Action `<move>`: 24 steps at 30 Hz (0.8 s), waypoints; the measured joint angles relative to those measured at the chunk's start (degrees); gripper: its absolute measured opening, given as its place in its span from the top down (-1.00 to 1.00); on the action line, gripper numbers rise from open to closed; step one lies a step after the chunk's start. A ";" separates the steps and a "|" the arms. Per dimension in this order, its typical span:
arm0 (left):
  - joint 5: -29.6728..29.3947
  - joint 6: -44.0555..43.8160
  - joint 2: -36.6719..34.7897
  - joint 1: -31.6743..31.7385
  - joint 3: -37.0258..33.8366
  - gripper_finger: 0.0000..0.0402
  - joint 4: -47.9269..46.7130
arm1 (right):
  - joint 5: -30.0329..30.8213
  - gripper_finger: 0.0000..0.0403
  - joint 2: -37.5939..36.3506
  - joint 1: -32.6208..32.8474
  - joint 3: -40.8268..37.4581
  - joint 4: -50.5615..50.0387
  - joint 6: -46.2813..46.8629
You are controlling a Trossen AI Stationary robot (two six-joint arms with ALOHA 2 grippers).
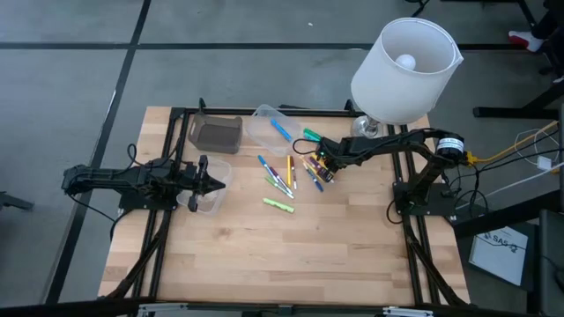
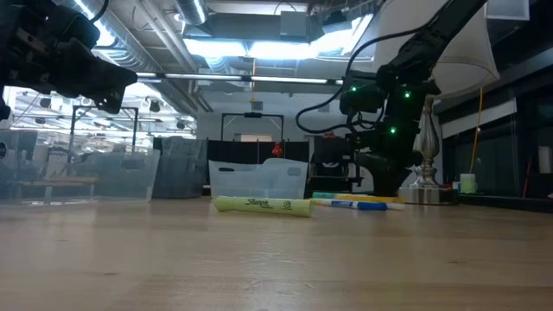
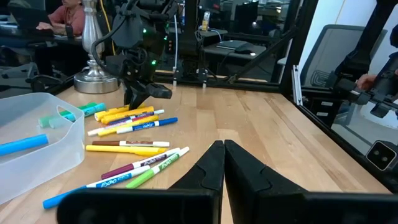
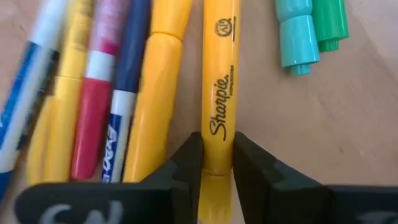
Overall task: Pick & Place Markers
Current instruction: Put the right yellow highlighter into the top transparent bin
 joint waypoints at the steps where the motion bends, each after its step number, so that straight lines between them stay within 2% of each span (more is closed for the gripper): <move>1: 0.00 0.00 0.00 0.02 0.00 0.97 0.00 | 0.06 0.69 0.00 0.00 0.00 0.00 -0.04; 13: 0.00 0.00 0.02 0.02 0.02 0.97 0.00 | -0.09 0.65 0.04 0.49 0.01 0.03 -1.21; 24: 0.00 0.00 0.01 0.02 0.01 0.97 0.00 | -5.88 0.68 0.17 0.79 4.31 -0.16 -3.07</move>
